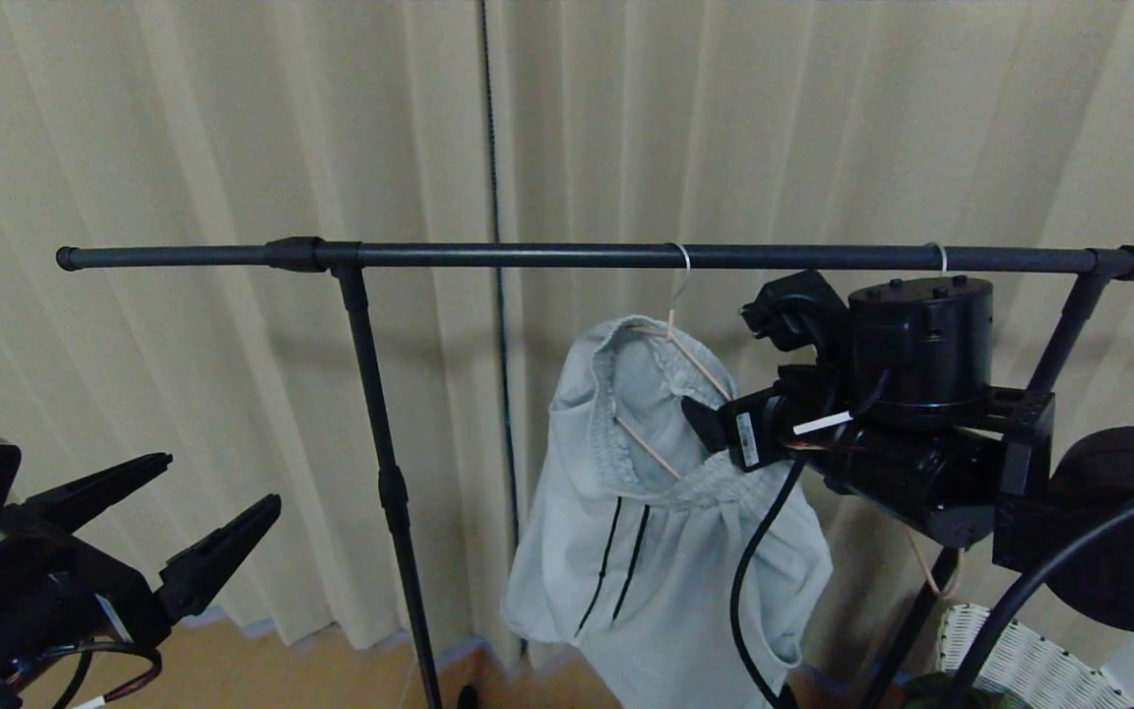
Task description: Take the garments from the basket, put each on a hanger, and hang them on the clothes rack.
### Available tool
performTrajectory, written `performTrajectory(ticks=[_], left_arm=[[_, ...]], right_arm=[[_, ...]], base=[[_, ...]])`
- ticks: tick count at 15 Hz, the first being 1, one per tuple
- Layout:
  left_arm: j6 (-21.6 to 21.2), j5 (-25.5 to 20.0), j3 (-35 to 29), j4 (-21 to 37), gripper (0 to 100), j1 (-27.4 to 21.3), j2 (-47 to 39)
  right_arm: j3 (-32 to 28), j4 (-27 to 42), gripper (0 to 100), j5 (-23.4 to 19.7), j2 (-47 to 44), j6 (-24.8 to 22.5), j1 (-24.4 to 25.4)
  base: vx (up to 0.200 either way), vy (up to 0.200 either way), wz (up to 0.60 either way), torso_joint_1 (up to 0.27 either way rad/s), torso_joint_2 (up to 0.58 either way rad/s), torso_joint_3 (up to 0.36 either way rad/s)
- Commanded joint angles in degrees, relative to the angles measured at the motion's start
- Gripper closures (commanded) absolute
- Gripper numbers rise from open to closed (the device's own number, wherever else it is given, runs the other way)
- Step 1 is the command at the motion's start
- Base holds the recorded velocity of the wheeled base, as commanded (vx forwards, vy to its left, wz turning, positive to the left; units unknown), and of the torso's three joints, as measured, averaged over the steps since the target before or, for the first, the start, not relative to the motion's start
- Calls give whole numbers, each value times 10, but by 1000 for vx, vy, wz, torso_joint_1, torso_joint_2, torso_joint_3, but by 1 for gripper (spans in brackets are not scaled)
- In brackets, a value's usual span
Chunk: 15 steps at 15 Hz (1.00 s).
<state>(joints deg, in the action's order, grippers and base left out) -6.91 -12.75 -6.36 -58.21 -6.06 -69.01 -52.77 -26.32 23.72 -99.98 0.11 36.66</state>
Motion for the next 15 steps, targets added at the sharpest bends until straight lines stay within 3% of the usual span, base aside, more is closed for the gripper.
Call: performTrajectory(ticks=[1, 9, 12, 15], left_arm=[[1, 0, -1, -1, 0, 0, -1], [-1, 1, -2, -1, 0, 3, 3], [-13, 2, -2, -1, 0, 5, 1], [-19, 2, -1, -1, 0, 6, 4]], right_arm=[[3, -11, 0, -10, 6, 2, 1], [75, -38, 0, -13, 125, -2, -5], [153, -35, 0, -14, 208, -2, -26], [186, -32, 0, -13, 249, -4, -48]], base=[[0, 0, 0, 0, 0, 0], [0, 0, 0, 0, 0, 0], [0, 0, 0, 0, 0, 0], [0, 0, 0, 0, 0, 0]])
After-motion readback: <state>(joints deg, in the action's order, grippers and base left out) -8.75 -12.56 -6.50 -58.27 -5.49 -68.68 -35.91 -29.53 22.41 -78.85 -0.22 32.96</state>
